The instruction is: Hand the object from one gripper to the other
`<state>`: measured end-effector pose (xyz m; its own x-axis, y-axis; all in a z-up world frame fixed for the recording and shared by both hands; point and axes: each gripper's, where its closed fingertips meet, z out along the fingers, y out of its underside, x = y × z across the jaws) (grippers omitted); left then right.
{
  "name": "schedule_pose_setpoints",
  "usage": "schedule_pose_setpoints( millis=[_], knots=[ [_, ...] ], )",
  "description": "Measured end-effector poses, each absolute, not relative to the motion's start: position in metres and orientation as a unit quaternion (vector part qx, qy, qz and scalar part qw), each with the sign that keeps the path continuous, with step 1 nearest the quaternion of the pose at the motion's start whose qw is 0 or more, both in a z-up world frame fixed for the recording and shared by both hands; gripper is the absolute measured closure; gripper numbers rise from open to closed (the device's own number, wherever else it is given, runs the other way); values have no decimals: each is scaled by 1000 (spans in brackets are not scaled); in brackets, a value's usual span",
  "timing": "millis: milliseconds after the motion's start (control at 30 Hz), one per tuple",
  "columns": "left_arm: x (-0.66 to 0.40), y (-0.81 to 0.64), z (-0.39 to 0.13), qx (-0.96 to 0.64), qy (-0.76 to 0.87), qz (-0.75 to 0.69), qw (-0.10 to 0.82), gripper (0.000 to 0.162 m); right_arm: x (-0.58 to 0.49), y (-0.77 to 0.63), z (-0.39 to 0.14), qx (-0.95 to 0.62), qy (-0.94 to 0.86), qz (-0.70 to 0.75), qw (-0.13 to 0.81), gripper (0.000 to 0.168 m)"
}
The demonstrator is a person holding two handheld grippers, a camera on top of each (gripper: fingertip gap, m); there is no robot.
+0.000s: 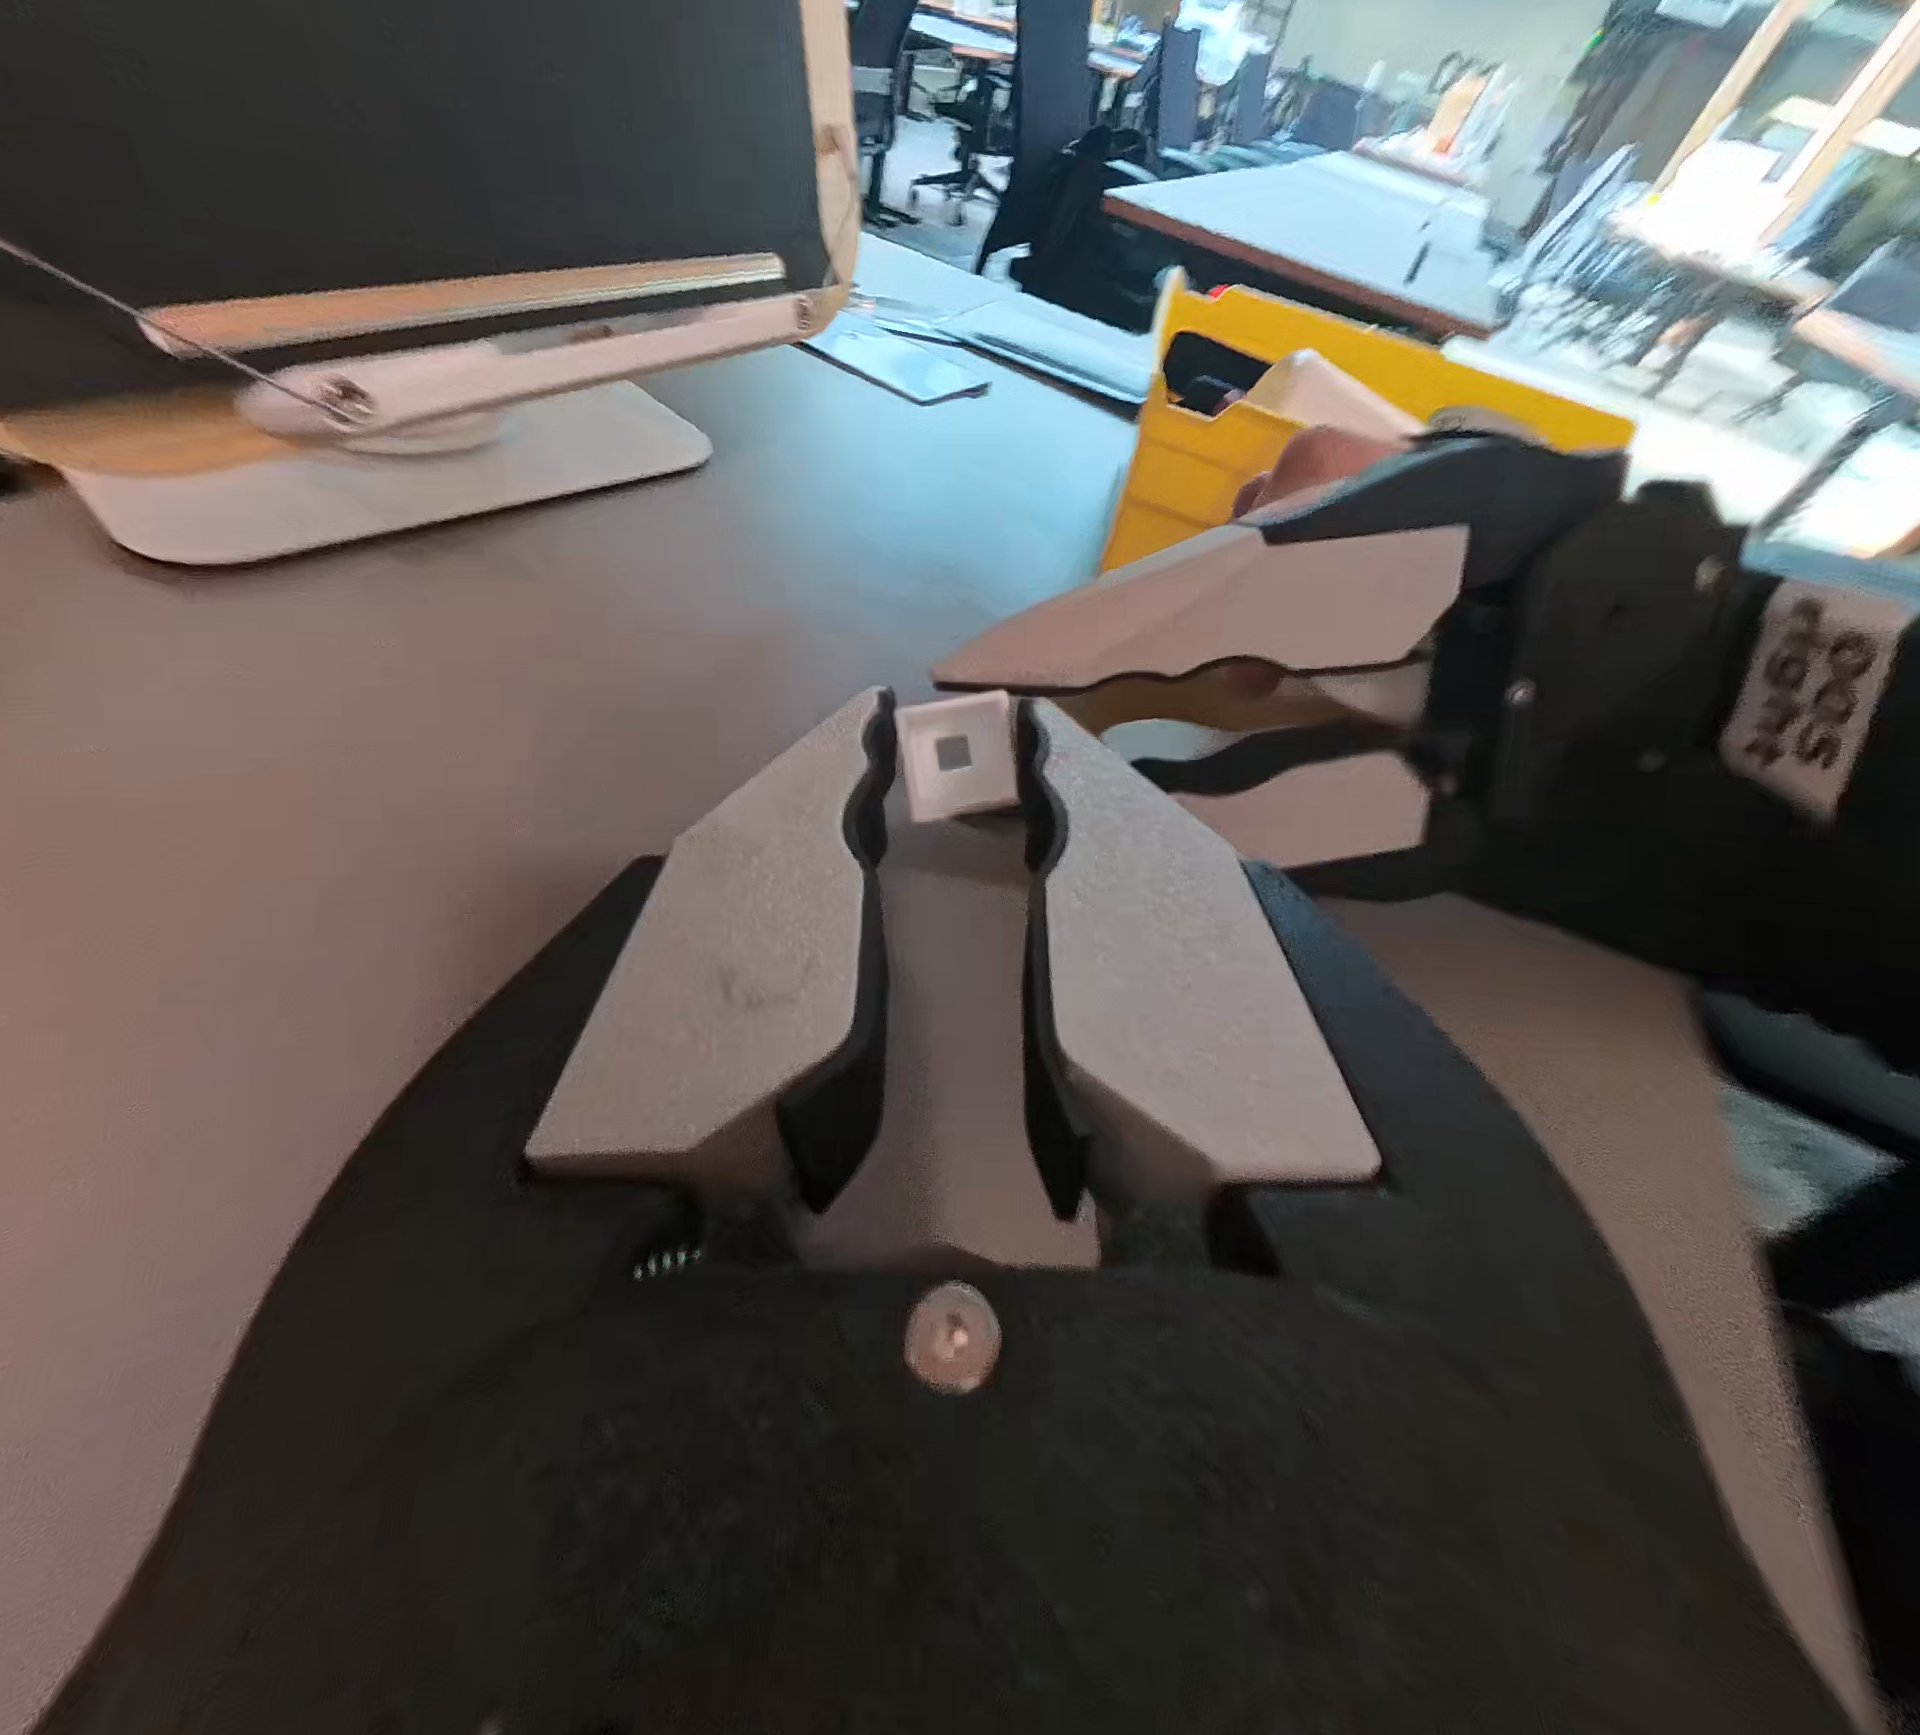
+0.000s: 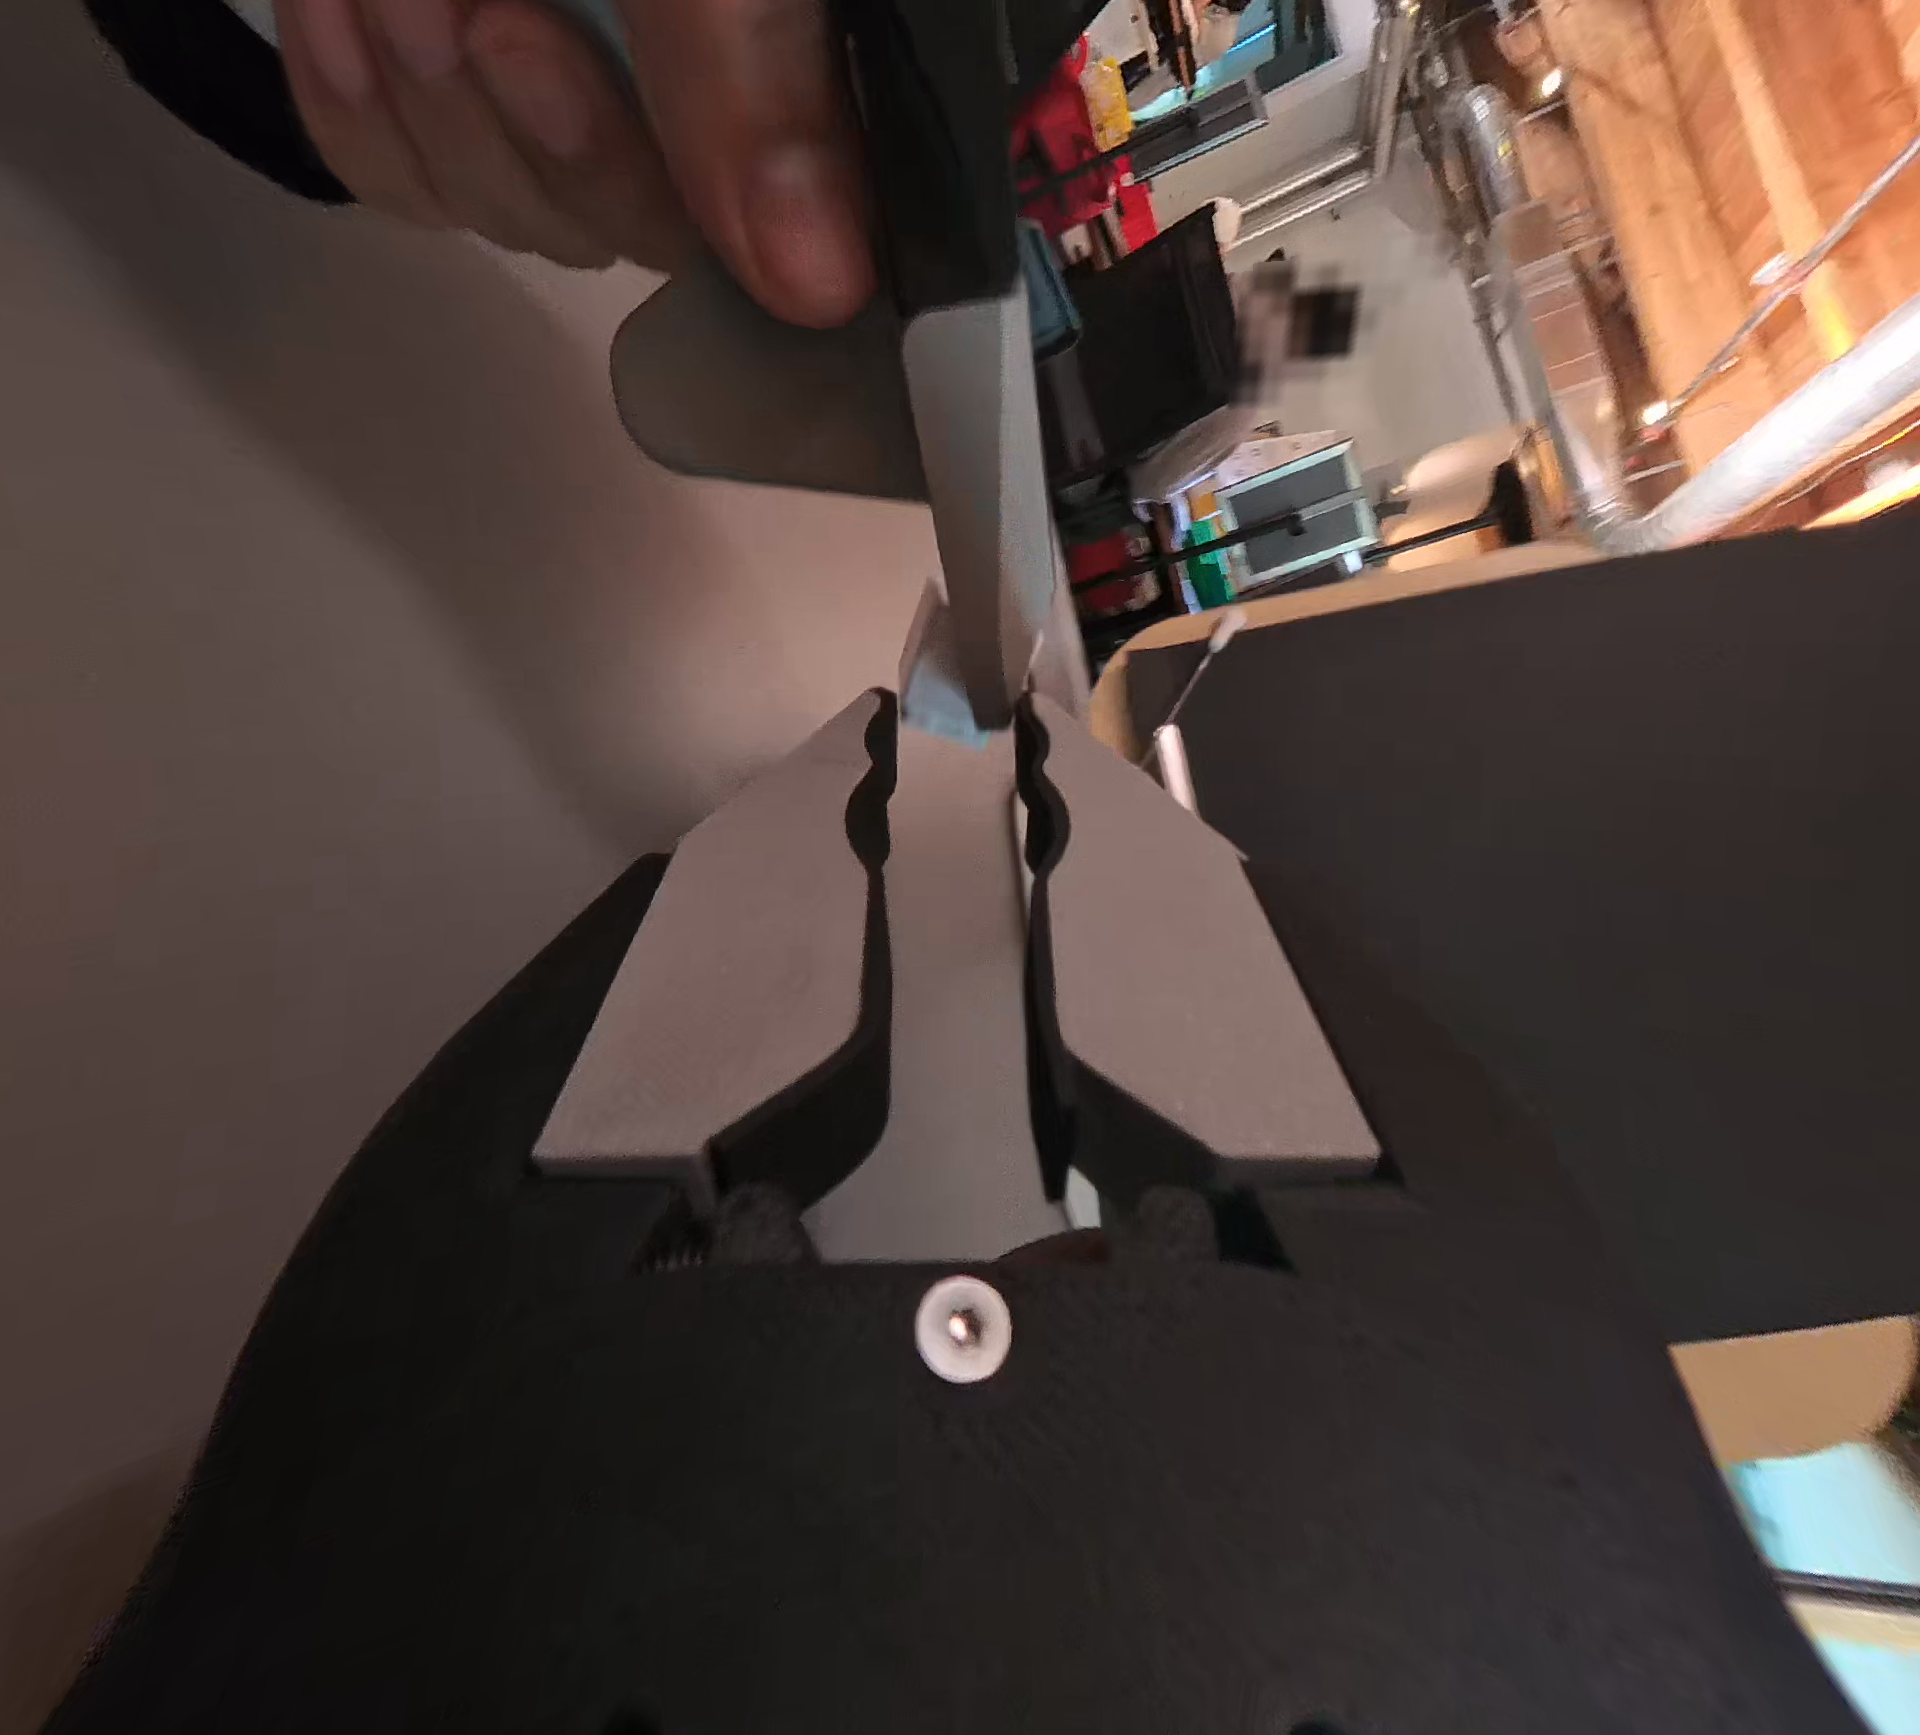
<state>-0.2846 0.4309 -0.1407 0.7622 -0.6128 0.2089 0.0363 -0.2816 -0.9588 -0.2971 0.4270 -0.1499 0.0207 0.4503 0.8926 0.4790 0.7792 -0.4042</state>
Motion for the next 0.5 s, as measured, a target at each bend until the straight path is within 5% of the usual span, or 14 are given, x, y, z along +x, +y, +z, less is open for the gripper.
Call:
schedule_pose_setpoints(
  millis=[100, 200, 500],
  knots=[
    [-309, 439, -138, -742, 237, -123, 615, 141, -289, 432, -166, -412, -706, 93, 568, 155],
    [-311, 435, -118, -675, 310, 30, 669, 141, -284, 437, -164, -492, -665, 222, 516, 142],
    [-274, 419, -135, -553, 490, 205, 642, 141, -276, 417, -121, -538, -508, 586, 331, 141]
  ],
)
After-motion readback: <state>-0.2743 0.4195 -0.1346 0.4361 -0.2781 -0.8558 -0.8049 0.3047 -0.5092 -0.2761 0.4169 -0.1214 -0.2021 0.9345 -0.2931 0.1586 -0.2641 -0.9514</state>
